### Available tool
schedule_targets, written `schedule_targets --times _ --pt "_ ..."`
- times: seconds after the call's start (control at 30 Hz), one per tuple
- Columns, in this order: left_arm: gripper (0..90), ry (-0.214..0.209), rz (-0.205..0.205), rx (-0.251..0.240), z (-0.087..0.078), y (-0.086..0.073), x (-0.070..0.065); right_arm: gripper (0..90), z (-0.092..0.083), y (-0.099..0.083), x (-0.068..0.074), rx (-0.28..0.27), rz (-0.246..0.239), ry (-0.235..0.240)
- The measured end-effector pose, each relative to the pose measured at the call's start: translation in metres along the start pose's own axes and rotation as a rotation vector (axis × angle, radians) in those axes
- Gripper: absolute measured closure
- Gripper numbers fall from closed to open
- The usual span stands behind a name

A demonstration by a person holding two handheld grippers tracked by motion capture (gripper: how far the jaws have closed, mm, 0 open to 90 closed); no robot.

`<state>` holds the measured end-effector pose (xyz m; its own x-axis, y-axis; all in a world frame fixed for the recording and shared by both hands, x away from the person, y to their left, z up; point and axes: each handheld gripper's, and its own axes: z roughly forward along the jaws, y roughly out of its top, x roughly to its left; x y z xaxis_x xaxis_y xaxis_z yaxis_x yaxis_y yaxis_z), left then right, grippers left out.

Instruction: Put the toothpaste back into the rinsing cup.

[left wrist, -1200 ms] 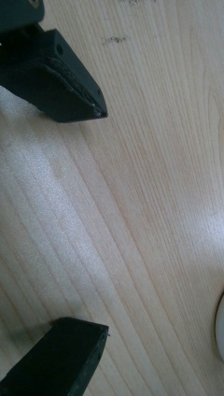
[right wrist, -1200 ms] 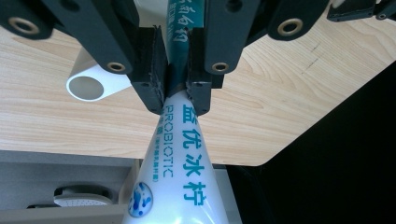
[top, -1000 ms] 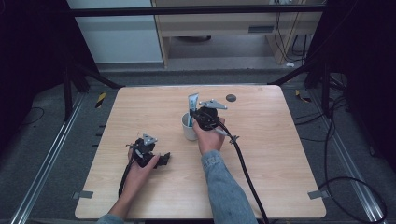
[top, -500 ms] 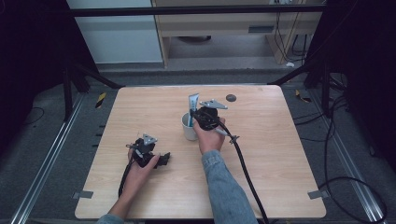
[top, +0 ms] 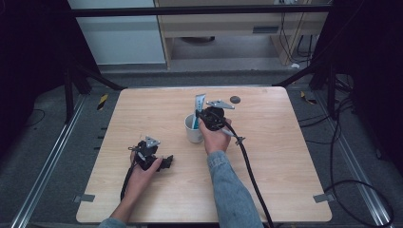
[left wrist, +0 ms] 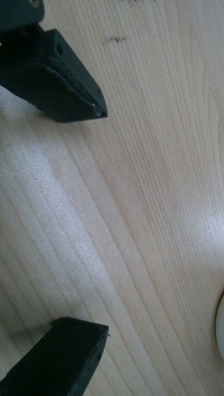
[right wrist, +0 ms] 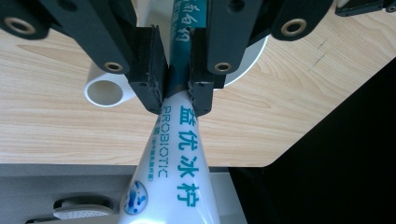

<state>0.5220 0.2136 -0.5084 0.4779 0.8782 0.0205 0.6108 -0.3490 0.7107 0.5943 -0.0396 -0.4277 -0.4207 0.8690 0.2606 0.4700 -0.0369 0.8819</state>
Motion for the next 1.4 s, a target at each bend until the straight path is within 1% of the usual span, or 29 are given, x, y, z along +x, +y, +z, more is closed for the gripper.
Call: schedule_targets --times 0.33,1.1,1.17,1.4 --pt "0.0 0.000 0.000 0.000 0.000 0.000 0.000 76.4 -0.001 0.001 -0.002 0.003 -0.005 0.000" --pt "0.0 0.000 0.000 -0.001 0.000 0.000 0.000 72.1 -0.008 -0.001 -0.011 0.010 0.013 -0.006" --pt "0.0 0.000 0.000 -0.001 0.000 0.000 0.000 72.1 -0.009 -0.001 -0.012 0.009 0.007 -0.008" --pt "0.0 0.000 -0.001 -0.001 0.000 0.000 0.000 70.5 -0.013 0.000 -0.013 0.009 0.009 -0.011"
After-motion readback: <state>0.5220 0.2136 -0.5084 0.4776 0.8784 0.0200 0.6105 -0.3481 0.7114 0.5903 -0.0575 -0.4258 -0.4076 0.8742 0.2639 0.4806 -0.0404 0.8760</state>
